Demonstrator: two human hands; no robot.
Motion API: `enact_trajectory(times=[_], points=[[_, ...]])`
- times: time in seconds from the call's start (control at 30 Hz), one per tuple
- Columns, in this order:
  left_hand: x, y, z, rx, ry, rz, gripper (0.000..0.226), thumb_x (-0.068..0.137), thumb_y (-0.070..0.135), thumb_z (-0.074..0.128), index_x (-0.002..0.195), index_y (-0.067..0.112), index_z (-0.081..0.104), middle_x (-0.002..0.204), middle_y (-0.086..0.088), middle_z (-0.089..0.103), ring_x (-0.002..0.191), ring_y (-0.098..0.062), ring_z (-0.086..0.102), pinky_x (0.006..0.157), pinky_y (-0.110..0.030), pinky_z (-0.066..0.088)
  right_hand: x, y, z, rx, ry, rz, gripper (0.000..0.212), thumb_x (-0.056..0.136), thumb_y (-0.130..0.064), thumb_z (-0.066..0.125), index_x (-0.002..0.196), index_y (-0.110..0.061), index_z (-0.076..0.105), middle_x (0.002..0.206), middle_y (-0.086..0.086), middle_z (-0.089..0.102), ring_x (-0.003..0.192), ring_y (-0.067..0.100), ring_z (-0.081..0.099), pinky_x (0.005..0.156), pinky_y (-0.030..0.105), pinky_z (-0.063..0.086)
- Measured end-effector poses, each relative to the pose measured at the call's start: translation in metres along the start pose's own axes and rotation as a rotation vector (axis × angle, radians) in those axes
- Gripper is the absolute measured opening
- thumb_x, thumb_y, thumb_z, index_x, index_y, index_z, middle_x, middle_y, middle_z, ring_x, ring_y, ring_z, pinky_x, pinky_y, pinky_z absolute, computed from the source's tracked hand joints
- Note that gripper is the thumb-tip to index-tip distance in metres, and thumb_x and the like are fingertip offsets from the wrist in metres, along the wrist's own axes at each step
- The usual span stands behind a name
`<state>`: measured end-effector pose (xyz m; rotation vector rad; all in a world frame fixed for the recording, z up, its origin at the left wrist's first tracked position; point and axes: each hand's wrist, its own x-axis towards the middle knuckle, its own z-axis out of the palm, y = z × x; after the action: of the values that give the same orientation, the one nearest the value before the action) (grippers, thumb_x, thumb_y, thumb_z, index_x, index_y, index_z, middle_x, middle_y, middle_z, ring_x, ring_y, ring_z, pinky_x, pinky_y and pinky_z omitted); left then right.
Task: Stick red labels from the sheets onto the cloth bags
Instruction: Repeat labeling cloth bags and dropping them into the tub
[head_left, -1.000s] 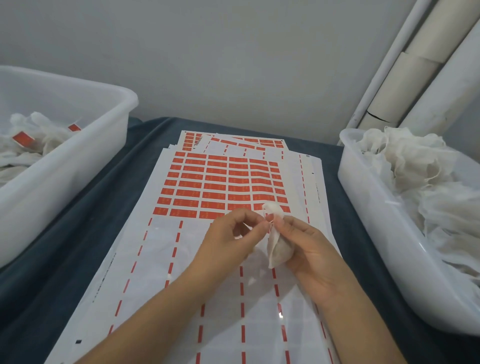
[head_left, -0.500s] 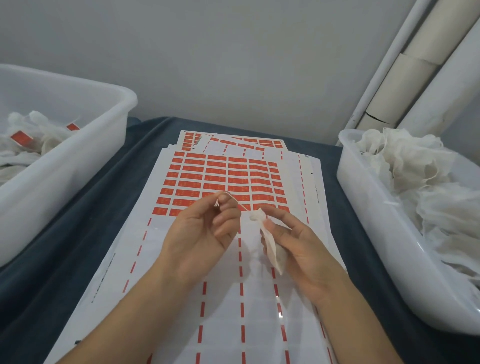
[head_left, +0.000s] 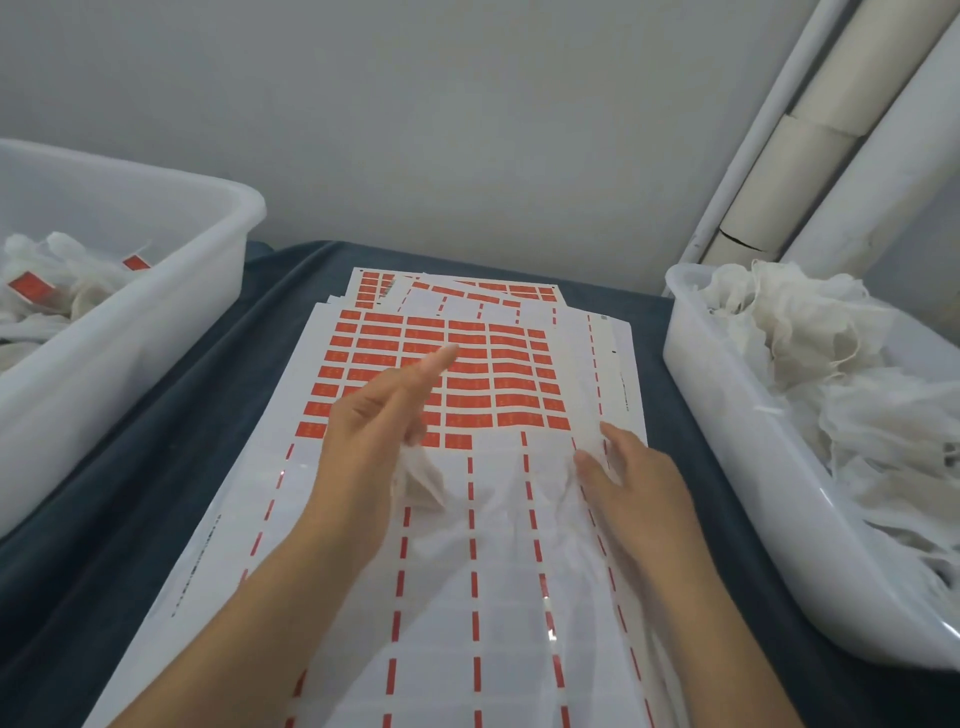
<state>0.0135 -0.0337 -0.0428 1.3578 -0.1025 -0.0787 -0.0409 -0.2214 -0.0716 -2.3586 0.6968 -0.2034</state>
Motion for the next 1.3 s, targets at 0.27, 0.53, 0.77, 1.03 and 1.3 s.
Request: enact_trajectory(times=[0.27, 0.53, 0.77, 1.03, 1.3], points=[[0.003, -0.041, 0.009, 0.893, -0.097, 0.276, 0.037, 0.086, 0.038, 0.058, 0.123, 0.036, 0.057, 0.076, 0.027, 0.041, 0.072, 0.000, 0.046, 0.064, -0.001, 0.032, 0.005, -0.009, -0.007, 0.571, 0.005, 0.091, 0.056, 0.078, -0.044, 0.069, 0.125, -0.044, 0.039, 0.109, -0.022, 0.050, 0.079, -0.002, 0.053, 0.062, 0.020, 0.045], [0.008, -0.030, 0.025, 0.839, -0.132, 0.414, 0.039, 0.082, 0.040, 0.061, 0.120, 0.033, 0.060, 0.083, 0.028, 0.043, 0.073, 0.002, 0.048, 0.069, -0.004, 0.037, 0.008, -0.001, -0.010, 0.785, -0.296, 0.072, 0.021, 0.084, -0.034, 0.066, 0.104, -0.033, 0.064, 0.093, -0.008, 0.073, 0.079, 0.019, 0.072, 0.067, 0.039, 0.059], [0.020, -0.033, 0.053, 0.838, -0.206, 0.498, 0.035, 0.088, 0.033, 0.059, 0.122, 0.026, 0.061, 0.108, 0.016, 0.052, 0.092, -0.001, 0.046, 0.080, -0.005, 0.032, 0.000, -0.006, 0.000, 0.710, -0.253, -0.045, 0.019, 0.085, -0.038, 0.063, 0.103, -0.035, 0.062, 0.089, -0.015, 0.071, 0.077, 0.013, 0.071, 0.070, 0.033, 0.059], [0.022, -0.027, 0.041, 0.735, -0.218, 0.454, 0.031, 0.081, 0.026, 0.067, 0.111, 0.020, 0.068, 0.081, 0.024, 0.052, 0.074, 0.000, 0.051, 0.069, 0.000, 0.040, -0.004, -0.014, 0.004, 0.514, -0.121, -0.312, 0.016, 0.087, -0.034, 0.056, 0.098, -0.045, 0.053, 0.097, -0.033, 0.059, 0.091, -0.005, 0.060, 0.070, 0.003, 0.048], [0.027, -0.010, 0.031, 0.546, -0.371, 0.172, 0.016, 0.081, 0.028, 0.067, 0.087, 0.043, 0.064, 0.078, 0.020, 0.059, 0.076, -0.007, 0.056, 0.060, -0.007, 0.042, -0.006, -0.013, 0.005, 0.494, -0.116, -0.329, 0.017, 0.088, -0.033, 0.057, 0.100, -0.043, 0.050, 0.105, -0.026, 0.058, 0.096, 0.004, 0.060, 0.082, 0.013, 0.047]])
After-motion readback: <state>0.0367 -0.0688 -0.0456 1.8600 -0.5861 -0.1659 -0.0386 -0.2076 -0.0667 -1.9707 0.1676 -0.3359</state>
